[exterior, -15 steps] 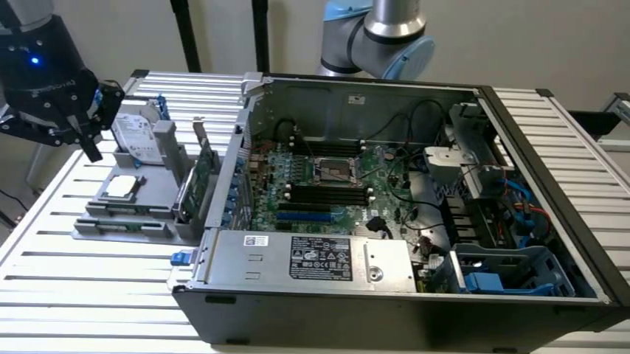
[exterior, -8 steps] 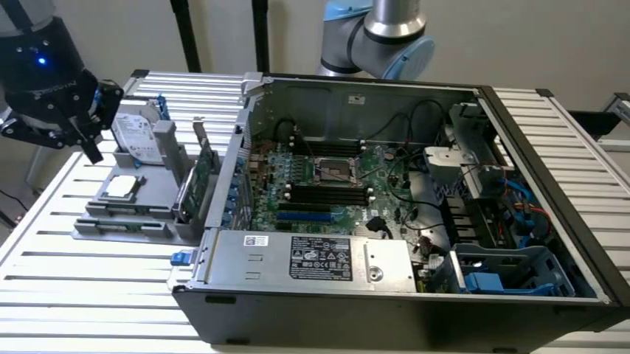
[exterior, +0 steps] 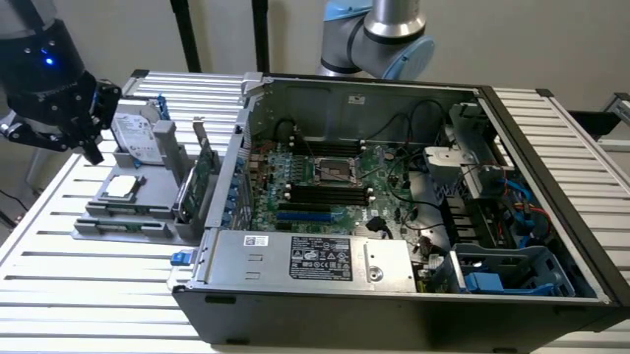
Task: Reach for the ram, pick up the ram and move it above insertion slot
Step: 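Pick up the ram and move it above insertion slot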
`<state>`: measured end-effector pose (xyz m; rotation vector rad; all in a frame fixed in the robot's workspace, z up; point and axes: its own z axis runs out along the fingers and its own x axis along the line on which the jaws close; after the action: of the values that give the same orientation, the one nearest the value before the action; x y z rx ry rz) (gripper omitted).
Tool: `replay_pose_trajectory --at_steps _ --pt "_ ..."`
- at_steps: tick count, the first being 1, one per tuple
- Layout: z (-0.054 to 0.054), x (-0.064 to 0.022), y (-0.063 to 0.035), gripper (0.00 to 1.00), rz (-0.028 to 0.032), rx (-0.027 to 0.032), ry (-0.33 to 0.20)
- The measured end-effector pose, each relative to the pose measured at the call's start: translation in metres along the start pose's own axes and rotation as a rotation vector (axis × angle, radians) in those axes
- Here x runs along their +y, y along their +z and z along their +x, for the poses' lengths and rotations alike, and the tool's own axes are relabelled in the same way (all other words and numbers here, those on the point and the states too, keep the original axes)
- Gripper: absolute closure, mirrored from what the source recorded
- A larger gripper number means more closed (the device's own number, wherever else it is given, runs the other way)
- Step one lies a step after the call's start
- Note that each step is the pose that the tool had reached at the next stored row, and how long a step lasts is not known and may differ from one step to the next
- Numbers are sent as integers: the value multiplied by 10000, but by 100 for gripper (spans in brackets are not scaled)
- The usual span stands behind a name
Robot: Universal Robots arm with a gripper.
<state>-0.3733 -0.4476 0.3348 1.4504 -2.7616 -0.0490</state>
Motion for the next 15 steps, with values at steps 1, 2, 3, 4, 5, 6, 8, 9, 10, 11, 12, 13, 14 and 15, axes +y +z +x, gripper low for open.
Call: replay_pose_trajectory --at_steps 1,2,3,4,5,6,8,9,10,11,12,13,14,15 --pt "0 0 2 89 1 8 -180" --pt "0 0 5 89 2 14 -359" --pt "0 0 8 89 2 21 -545" --pt "0 0 10 89 3 28 -724" --pt "0 0 13 89 4 36 -915" --pt "0 -1 15 89 5 42 -1095" --pt "0 -1 20 89 7 56 -1455" --pt "0 -1 23 89 8 63 -1634" --pt "0 -1 25 89 9 70 -1814" --pt "0 -1 27 89 9 77 -1992" --pt "0 -1 30 89 10 84 -2189" --pt "0 -1 32 89 11 92 -2370" --pt "0 -1 35 89 12 98 -2548" --pt "0 -1 37 89 13 105 -2729"
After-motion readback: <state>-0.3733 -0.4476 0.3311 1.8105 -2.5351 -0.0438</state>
